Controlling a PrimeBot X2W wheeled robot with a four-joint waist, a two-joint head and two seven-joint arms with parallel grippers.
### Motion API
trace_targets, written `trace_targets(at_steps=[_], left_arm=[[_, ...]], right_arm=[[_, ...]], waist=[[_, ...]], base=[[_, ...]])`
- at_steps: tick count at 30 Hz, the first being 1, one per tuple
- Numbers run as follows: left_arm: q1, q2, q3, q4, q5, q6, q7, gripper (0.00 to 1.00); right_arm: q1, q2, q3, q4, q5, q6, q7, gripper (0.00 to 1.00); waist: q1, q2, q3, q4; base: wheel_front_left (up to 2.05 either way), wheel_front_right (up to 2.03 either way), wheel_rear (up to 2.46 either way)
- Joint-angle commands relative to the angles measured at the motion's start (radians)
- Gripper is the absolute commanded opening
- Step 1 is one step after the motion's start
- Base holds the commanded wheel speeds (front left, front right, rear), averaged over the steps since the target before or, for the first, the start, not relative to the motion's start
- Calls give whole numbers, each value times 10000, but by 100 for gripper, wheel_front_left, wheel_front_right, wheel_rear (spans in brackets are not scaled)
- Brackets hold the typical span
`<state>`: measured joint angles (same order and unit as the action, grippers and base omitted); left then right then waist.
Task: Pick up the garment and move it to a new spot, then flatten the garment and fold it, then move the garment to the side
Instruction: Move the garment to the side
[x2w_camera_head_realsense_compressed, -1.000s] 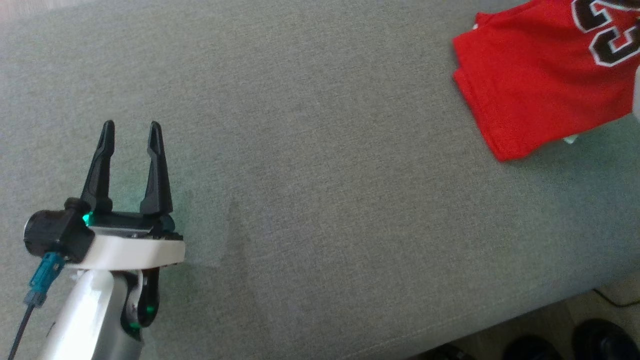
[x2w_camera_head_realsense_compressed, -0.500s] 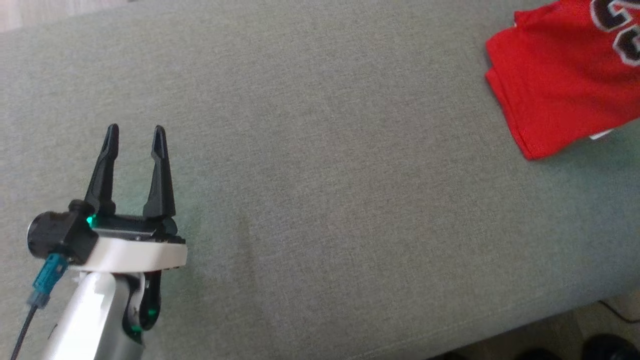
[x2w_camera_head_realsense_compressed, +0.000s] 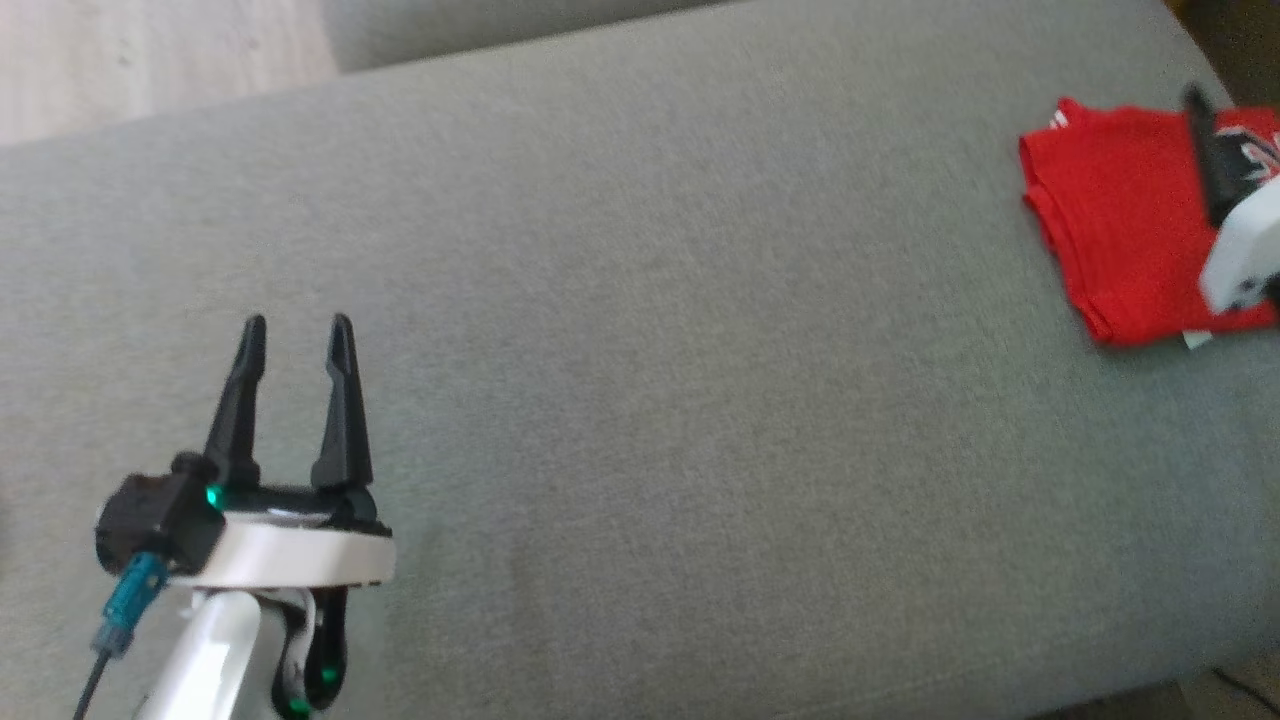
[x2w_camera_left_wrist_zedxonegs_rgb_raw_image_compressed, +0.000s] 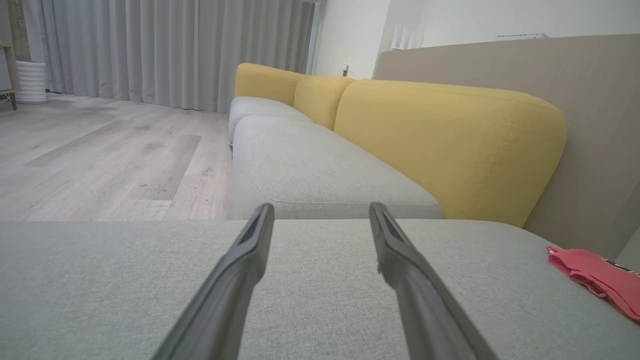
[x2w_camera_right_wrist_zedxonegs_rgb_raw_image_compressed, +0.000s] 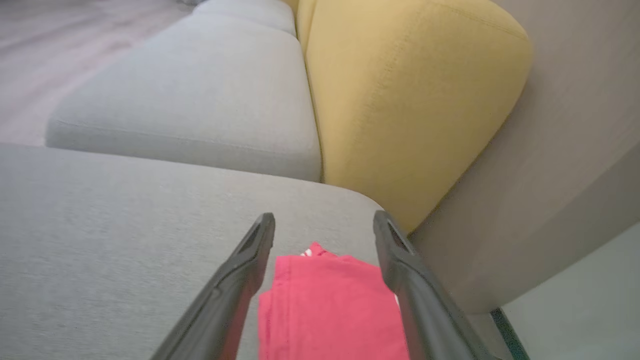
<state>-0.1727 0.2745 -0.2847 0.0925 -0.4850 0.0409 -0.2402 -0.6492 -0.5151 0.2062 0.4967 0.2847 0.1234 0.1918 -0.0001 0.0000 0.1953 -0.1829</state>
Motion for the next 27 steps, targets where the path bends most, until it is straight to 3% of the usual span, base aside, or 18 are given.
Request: trace_targets(at_steps=[1, 7, 15, 27], left_arm=[[-126, 94, 402, -245, -104, 16, -117, 100], [470, -76, 527, -13, -73, 24, -186, 100], [1189, -81, 769, 379, -22, -34, -209, 100], [1451, -173, 1040, 681, 92, -200, -214, 100]], right_arm=[[403, 81, -180, -612, 193, 73, -237, 100], [2551, 1436, -1088, -2314, 376, 73, -1297, 100], [5288, 3181, -1670, -3966, -373, 73, -2619, 100], [6280, 3865, -1763, -4465, -852, 73, -2485, 100]], waist=[[1, 0, -444, 355], [1, 0, -1155, 917], [1, 0, -1628, 1497], [1, 0, -1802, 1529]], base=[[0, 0, 0], [0, 0, 0], [0, 0, 0], [0, 0, 0]])
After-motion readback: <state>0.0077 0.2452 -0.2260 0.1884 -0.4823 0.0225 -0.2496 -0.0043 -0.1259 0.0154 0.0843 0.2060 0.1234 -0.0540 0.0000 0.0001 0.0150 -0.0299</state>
